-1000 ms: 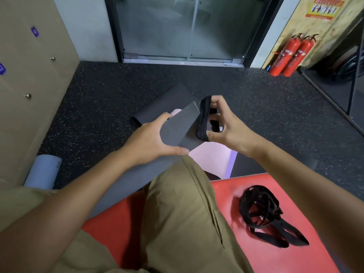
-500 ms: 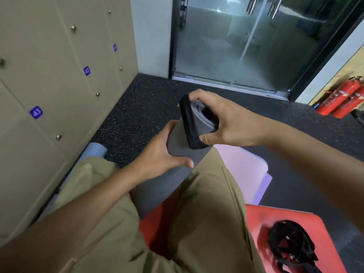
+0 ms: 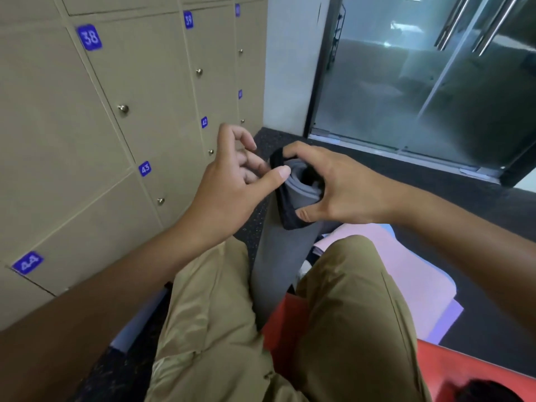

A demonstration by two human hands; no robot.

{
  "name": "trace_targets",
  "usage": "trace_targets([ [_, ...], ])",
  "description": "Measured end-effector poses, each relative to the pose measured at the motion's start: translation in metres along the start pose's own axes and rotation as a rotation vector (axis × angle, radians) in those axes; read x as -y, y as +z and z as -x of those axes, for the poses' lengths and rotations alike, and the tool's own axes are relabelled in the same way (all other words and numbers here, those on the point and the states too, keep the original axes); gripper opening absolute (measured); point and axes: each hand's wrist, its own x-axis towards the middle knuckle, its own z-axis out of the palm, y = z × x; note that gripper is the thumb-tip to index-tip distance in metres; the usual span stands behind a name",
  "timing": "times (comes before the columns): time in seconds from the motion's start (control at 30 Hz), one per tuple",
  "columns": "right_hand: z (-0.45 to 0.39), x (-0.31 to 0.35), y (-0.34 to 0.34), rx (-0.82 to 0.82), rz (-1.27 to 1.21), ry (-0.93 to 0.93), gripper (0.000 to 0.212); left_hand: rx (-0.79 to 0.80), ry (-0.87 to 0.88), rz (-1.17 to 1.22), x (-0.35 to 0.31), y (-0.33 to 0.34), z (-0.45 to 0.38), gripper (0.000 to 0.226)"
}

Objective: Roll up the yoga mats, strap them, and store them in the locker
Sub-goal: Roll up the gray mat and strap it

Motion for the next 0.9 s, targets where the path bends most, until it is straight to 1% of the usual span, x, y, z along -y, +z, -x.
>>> trace_targets([
  [0.07, -0.001, 0.002, 0.002, 0.002, 0.017, -0.002, 0.077, 0.001, -0.063, 0.046, 0.000, 0.000, 0.000, 0.050],
  [0.13, -0.002, 0.004, 0.005, -0.010, 0.027, -0.001, 0.078, 0.008, -0.157, 0.210, 0.002, -0.002, -0.002, 0.045],
  [0.23, -0.001, 0.005, 0.007, -0.035, 0.032, 0.016, 0.078, 0.094, -0.278, 0.437, 0.001, -0.004, -0.005, 0.029],
  [0.3, 0.000, 0.008, 0.008, -0.041, 0.029, 0.023, 0.079, 0.137, -0.309, 0.502, 0.000, -0.007, -0.006, 0.027],
  [0.47, 0.000, 0.012, 0.012, -0.055, -0.002, 0.012, 0.080, 0.191, -0.280, 0.504, -0.004, -0.011, -0.007, 0.016],
  [0.53, 0.000, 0.012, 0.013, -0.052, -0.010, -0.007, 0.081, 0.198, -0.262, 0.485, -0.004, -0.013, -0.005, 0.017],
  [0.6, 0.001, 0.009, 0.013, -0.045, -0.024, -0.026, 0.083, 0.211, -0.238, 0.454, -0.005, -0.016, -0.003, 0.013],
  [0.73, -0.001, 0.003, 0.012, -0.072, -0.048, -0.046, 0.085, 0.223, -0.247, 0.426, -0.004, -0.023, -0.003, 0.018],
  [0.83, 0.001, -0.003, 0.013, -0.098, -0.127, -0.019, 0.086, 0.205, -0.266, 0.436, 0.003, -0.025, -0.001, 0.022],
  [0.9, 0.004, -0.007, 0.017, -0.096, -0.188, 0.037, 0.097, 0.181, -0.276, 0.442, 0.008, -0.025, 0.004, 0.023],
])
